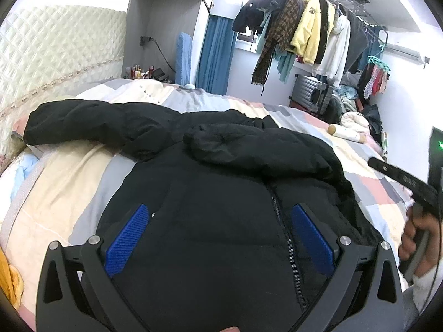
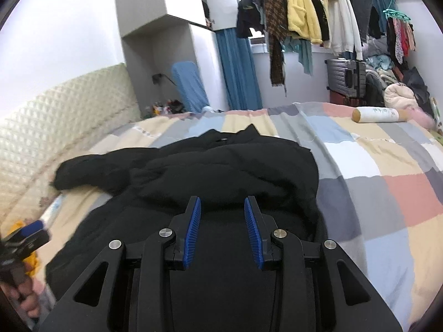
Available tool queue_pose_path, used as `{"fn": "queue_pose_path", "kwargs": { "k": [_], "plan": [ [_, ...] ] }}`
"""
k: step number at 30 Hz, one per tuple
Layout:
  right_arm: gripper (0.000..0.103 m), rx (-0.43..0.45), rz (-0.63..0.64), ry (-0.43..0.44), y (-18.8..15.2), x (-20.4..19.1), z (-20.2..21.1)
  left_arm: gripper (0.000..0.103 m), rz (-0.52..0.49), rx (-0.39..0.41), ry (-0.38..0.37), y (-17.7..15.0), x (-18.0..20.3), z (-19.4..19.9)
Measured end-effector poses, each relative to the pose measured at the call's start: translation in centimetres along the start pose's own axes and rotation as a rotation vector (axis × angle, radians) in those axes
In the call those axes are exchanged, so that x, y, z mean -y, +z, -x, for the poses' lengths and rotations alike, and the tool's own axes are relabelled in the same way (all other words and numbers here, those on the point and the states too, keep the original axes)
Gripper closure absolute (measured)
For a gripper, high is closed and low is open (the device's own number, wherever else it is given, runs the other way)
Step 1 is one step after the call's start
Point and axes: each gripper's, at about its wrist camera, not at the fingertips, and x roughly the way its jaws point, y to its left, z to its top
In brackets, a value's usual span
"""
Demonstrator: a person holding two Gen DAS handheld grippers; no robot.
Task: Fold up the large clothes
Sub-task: 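Lay the sleeve on the jacket body, open the right gripper and withdraw, then grasp the cuff of the other jacket sleeve with the left gripper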
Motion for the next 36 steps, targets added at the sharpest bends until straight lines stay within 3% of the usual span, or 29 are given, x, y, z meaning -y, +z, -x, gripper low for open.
{"fn": "queue_pose_path", "kwargs": {
  "k": [9, 14, 16, 17, 21, 28, 36],
  "plan": [
    [0.071, 0.067, -0.018, 0.044, -2.9, -2.0, 5.9, 0.0, 0.01, 0.011, -0.006, -0.2, -0.2, 0.9],
    [0.058, 0.079, -0.022, 0.049, -4.4, -2.1, 7.9, 0.0, 0.029, -0.002, 0.016, 0.2, -1.1, 0.5],
    [0.039, 0.106, -0.017, 0.041, -4.6, -2.2, 8.5, 0.0, 0.043, 0.005, 0.021, 0.9, -1.5, 0.5],
    [0.034, 0.115, -0.015, 0.037, -4.6, -2.2, 8.6, 0.0, 0.048, 0.008, 0.025, 1.4, -1.8, 0.5],
    [0.025, 0.109, -0.011, 0.046, -4.8, -2.3, 8.1, 0.0, 0.085, 0.018, 0.038, 3.5, -3.6, 0.5],
    [0.007, 0.079, -0.012, 0.031, -5.3, -2.4, 7.2, 0.0, 0.166, 0.04, 0.13, 7.9, -11.4, -0.6],
    [0.005, 0.04, -0.049, 0.004, -5.8, -2.4, 5.9, 0.0, 0.322, 0.006, 0.217, 10.2, -25.1, -4.3]
  ]
}}
